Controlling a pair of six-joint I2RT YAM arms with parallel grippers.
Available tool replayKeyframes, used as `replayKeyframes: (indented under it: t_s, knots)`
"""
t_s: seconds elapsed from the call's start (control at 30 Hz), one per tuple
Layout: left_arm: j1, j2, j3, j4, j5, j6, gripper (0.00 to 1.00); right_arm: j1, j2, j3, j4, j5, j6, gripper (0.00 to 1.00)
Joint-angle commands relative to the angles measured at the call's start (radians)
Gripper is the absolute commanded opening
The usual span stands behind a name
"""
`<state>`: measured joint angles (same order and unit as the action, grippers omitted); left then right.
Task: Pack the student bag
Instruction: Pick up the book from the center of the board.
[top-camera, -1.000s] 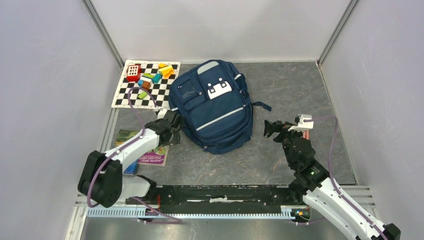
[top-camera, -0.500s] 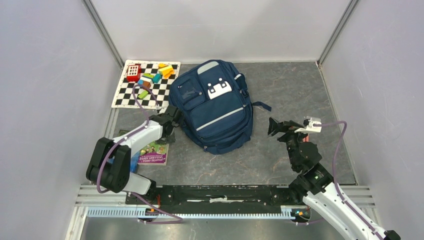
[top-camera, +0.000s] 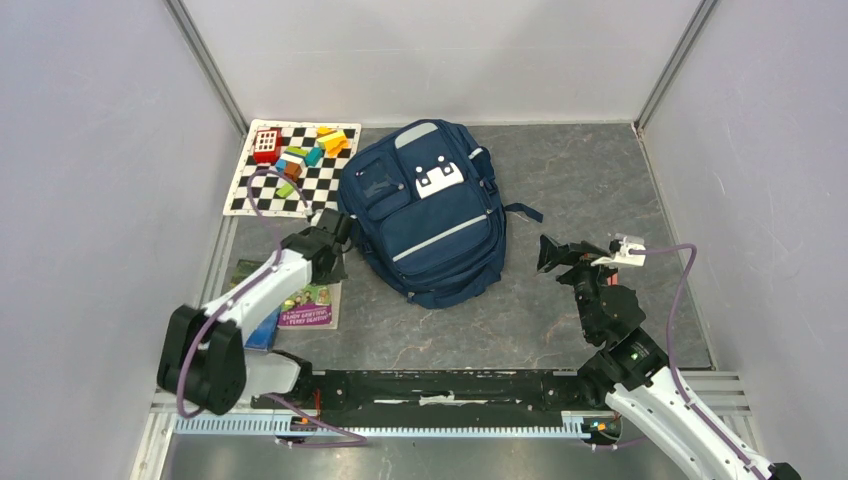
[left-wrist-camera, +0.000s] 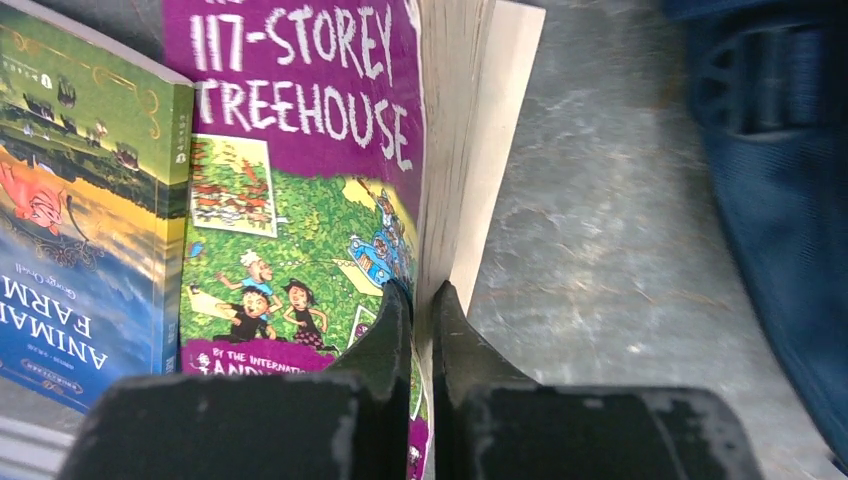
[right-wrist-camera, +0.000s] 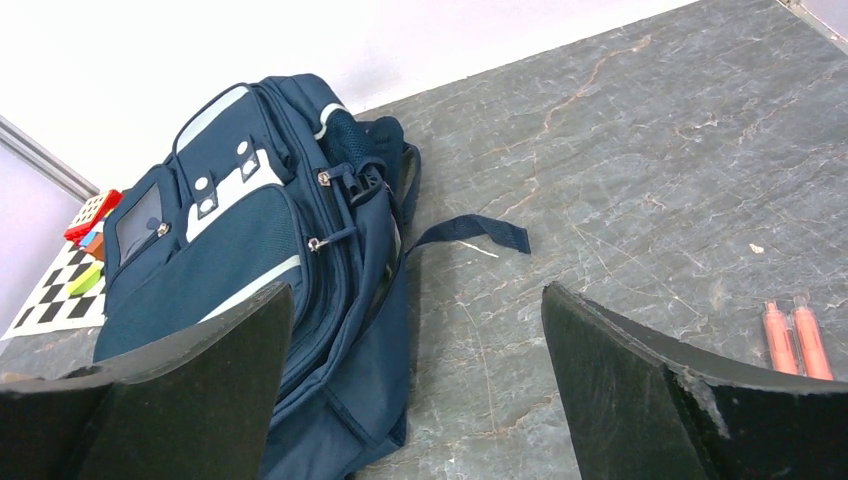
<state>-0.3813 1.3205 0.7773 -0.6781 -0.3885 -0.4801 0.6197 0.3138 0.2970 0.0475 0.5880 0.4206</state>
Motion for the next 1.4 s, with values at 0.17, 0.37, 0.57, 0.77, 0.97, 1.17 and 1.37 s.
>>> replayKeyframes:
  t_s: [0.17,0.37,0.57,0.77,0.97,1.17,1.37]
  knots:
    - [0.0,-0.407,0.037,-0.006,0.183,0.104,0.02,-0.001,-0.01,0.025,-0.02,0.027,-0.028,0.98]
    - [0.0,-0.518,0.062,-0.036,0.243,0.11,0.02,0.001,0.042,0.034,0.017,-0.105,-0.06,0.98]
    - [0.0,-0.601,0.119,-0.066,0.213,0.094,0.02,0.0,0.162,0.07,0.031,-0.28,-0.055,0.95]
    - [0.0,-0.61,0.256,-0.141,0.225,0.138,0.02,0.001,0.216,0.072,0.058,-0.345,-0.038,0.93]
    - [0.0,-0.613,0.376,-0.164,0.272,0.173,0.02,0.0,0.216,0.075,0.052,-0.347,-0.039,0.93]
    - [-0.001,-0.56,0.39,-0.032,0.458,0.161,0.02,0.001,0.218,0.072,0.048,-0.345,-0.041,0.92]
    - [-0.001,-0.482,0.164,0.298,0.649,-0.029,0.02,0.001,0.223,0.039,0.079,-0.369,-0.006,0.91]
